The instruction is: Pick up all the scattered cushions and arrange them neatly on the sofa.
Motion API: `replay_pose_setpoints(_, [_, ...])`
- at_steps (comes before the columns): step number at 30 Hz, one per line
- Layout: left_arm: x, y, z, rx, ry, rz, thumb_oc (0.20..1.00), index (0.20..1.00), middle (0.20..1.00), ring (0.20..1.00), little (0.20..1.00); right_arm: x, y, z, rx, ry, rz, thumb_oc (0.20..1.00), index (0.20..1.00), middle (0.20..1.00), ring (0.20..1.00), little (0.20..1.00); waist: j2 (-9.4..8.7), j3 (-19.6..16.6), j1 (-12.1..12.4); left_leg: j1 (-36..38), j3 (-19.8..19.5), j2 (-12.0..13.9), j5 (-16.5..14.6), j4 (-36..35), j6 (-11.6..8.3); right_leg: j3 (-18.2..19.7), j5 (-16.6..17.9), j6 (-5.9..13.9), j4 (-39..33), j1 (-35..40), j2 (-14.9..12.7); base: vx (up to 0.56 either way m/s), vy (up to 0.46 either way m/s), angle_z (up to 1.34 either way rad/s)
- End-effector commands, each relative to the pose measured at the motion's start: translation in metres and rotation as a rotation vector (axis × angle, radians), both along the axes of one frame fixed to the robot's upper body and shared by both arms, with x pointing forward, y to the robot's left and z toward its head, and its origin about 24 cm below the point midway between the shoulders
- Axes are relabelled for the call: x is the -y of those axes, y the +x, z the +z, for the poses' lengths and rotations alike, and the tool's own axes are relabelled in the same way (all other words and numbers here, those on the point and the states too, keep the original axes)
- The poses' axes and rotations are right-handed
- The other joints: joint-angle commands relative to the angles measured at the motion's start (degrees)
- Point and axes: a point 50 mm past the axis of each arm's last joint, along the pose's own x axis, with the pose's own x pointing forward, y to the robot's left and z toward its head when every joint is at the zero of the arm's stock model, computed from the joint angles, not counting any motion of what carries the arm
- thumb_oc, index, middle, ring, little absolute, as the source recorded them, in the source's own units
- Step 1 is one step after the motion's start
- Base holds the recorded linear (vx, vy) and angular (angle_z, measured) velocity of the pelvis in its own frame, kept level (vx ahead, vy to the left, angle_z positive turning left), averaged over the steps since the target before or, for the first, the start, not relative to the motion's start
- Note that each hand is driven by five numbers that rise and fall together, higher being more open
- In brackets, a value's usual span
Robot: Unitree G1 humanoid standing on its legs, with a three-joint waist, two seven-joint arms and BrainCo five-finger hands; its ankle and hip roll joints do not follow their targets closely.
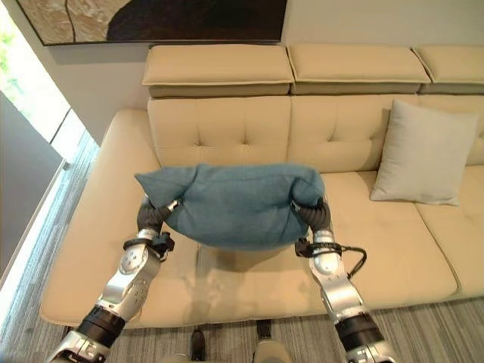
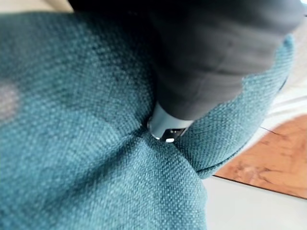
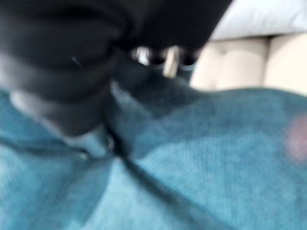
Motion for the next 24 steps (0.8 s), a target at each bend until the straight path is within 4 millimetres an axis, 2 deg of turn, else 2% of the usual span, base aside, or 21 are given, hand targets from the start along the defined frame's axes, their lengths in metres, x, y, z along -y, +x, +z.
replay_pose_setpoints(1, [0.053, 0.019, 0.084, 0.376, 0.020, -0.173, 0.200, 0.200, 0.200, 0.200, 0.200, -0.044, 0.027, 0.082, 0.325, 0.052, 0.168, 0.200, 0.200, 0.200, 0.200, 0.200, 1.37, -0.8, 0.7, -2.2, -3.7, 1.6, -2.3, 0.7, -1.89, -3.1, -2.9, 3.89, 0.5, 3.5, 0.5, -0.08, -0.005, -0.08])
replay_pose_setpoints(3, [0.056, 0.031, 0.106, 0.432, 0.061, -0.151, 0.200, 0.200, 0.200, 0.200, 0.200, -0.051, 0.037, 0.101, 0.367, 0.042, 0.176, 0.200, 0.200, 0.200, 0.200, 0.200, 1.65, 1.0, 0.4, -4.9, -4.2, 1.5, -1.7, 1.1, -2.08, -3.1, -2.3, 3.75, 0.5, 1.0, 0.5, -0.12, -0.004, -0.02])
replay_pose_setpoints(4, [0.054, 0.041, 0.125, 0.479, 0.105, -0.115, 0.200, 0.200, 0.200, 0.200, 0.200, -0.053, 0.047, 0.120, 0.408, 0.023, 0.169, 0.200, 0.200, 0.200, 0.200, 0.200, 1.89, 2.1, 0.3, -7.5, -4.6, 1.3, -1.2, 1.8, -2.18, -3.2, -2.0, 3.49, 0.9, -1.0, 0.6, -0.16, -0.020, 0.02])
replay_pose_setpoints(6, [0.051, 0.051, 0.139, 0.502, 0.136, -0.082, 0.200, 0.200, 0.200, 0.200, 0.200, -0.053, 0.055, 0.138, 0.443, 0.010, 0.152, 0.200, 0.200, 0.200, 0.200, 0.200, 2.04, 3.3, 0.2, -10.6, -5.1, 1.1, -0.9, 3.5, -2.29, -3.0, -2.0, 2.99, 2.6, -3.5, 0.5, -0.11, -0.017, 0.06])
replay_pose_setpoints(7, [0.051, 0.051, 0.140, 0.505, 0.135, -0.082, 0.200, 0.200, 0.200, 0.200, 0.200, -0.053, 0.056, 0.139, 0.445, 0.010, 0.152, 0.200, 0.200, 0.200, 0.200, 0.200, 2.06, 3.3, 0.2, -10.8, -5.1, 1.1, -0.9, 3.6, -2.29, -3.1, -2.0, 2.98, 2.7, -3.8, 0.5, -0.08, -0.015, 0.18])
replay_pose_setpoints(8, [0.048, 0.059, 0.155, 0.529, 0.187, -0.050, 0.200, 0.200, 0.200, 0.200, 0.200, -0.054, 0.063, 0.155, 0.469, 0.011, 0.148, 0.200, 0.200, 0.200, 0.200, 0.200, 2.33, 4.2, 0.2, -13.7, -5.5, 1.2, -0.6, 5.0, -2.32, -3.3, -2.3, 2.44, 4.6, -6.3, 0.3, -0.08, -0.021, 0.20])
replay_pose_setpoints(12, [0.040, 0.073, 0.182, 0.561, 0.266, 0.009, 0.200, 0.200, 0.200, 0.200, 0.200, -0.053, 0.076, 0.187, 0.506, -0.001, 0.135, 0.200, 0.200, 0.200, 0.200, 0.200, 2.72, 5.8, 0.7, -17.5, -6.7, 1.5, 0.0, 6.7, -2.68, -3.9, -3.0, 2.00, 7.2, -10.1, 0.1, -0.05, -0.030, 0.08])
replay_pose_setpoints(17, [0.036, 0.078, 0.202, 0.588, 0.278, 0.049, 0.200, 0.200, 0.200, 0.200, 0.200, -0.052, 0.083, 0.212, 0.532, -0.019, 0.134, 0.200, 0.200, 0.200, 0.200, 0.200, 2.54, 7.3, 1.3, -19.6, -7.9, 1.8, 0.8, 6.8, -3.47, -5.2, -3.3, 1.89, 8.1, -12.3, 0.3, 0.00, -0.061, 0.13])
replay_pose_setpoints(19, [0.035, 0.080, 0.214, 0.606, 0.308, 0.053, 0.200, 0.200, 0.200, 0.200, 0.200, -0.055, 0.085, 0.227, 0.554, -0.031, 0.140, 0.200, 0.200, 0.200, 0.200, 0.200, 2.49, 7.7, 1.4, -20.5, -8.3, 2.0, 1.3, 6.4, -3.86, -5.3, -3.5, 1.75, 8.3, -13.2, 0.6, 0.00, -0.077, 0.13])
replay_pose_setpoints(20, [0.032, 0.083, 0.227, 0.620, 0.345, 0.071, 0.200, 0.200, 0.200, 0.200, 0.200, -0.054, 0.086, 0.237, 0.565, -0.043, 0.131, 0.200, 0.200, 0.200, 0.200, 0.200, 2.68, 8.3, 1.6, -21.0, -8.4, 2.3, 1.6, 6.0, -4.19, -5.4, -4.0, 1.66, 8.5, -13.9, 1.0, 0.01, -0.068, 0.17])
replay_pose_setpoints(21, [0.032, 0.083, 0.228, 0.621, 0.345, 0.071, 0.200, 0.200, 0.200, 0.200, 0.200, -0.054, 0.086, 0.238, 0.566, -0.043, 0.131, 0.200, 0.200, 0.200, 0.200, 0.200, 2.69, 8.4, 1.6, -21.0, -8.4, 2.3, 1.7, 6.0, -4.19, -5.5, -4.0, 1.65, 8.5, -14.0, 1.0, 0.01, -0.069, 0.13])
replay_pose_setpoints(24, [0.032, 0.083, 0.250, 0.664, 0.379, 0.098, 0.200, 0.200, 0.200, 0.200, 0.200, -0.063, 0.084, 0.257, 0.606, -0.053, 0.149, 0.200, 0.200, 0.200, 0.200, 0.200, 3.24, 9.2, 1.8, -22.1, -8.9, 2.6, 2.8, 4.6, -4.72, -6.1, -4.1, 1.63, 8.6, -15.8, 1.4, 0.00, -0.065, -0.01])
